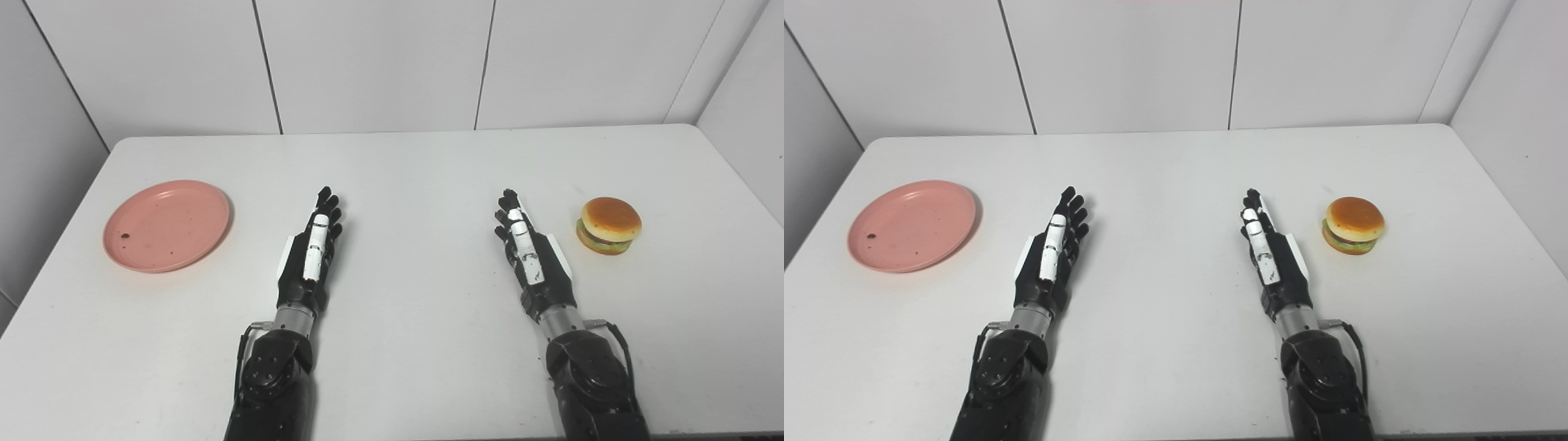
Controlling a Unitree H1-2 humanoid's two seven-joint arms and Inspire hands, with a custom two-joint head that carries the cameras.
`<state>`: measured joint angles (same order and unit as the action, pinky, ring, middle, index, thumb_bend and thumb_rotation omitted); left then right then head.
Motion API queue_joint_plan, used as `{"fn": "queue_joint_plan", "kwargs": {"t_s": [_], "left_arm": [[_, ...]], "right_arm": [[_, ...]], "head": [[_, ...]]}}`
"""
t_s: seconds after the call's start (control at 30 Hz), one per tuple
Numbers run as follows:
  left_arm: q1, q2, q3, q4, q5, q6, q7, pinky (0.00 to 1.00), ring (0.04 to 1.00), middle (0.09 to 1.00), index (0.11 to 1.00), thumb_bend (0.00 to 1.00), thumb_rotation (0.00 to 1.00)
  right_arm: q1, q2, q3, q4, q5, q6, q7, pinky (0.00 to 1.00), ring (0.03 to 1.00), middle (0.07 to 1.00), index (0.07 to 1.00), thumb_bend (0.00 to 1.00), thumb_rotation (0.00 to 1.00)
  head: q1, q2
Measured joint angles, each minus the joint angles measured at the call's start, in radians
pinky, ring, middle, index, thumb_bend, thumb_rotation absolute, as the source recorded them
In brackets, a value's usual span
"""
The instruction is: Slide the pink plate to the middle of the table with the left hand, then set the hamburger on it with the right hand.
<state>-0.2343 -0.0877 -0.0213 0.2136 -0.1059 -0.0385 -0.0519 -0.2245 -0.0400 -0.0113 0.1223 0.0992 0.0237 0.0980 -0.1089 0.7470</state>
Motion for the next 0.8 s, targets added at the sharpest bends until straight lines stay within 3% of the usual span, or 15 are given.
{"fn": "queue_joint_plan", "kwargs": {"t_s": [0.8], "left_arm": [[0.0,0.0,0.0,-0.001,-0.001,0.001,0.006,1.0,1.0,1.0,1.0,0.42,1.0]], "right_arm": [[-0.002,0.0,0.001,0.002,-0.009,-0.001,0.001,1.0,1.0,1.0,1.0,0.49,0.94]], "head": [[0.002,-0.002]]}}
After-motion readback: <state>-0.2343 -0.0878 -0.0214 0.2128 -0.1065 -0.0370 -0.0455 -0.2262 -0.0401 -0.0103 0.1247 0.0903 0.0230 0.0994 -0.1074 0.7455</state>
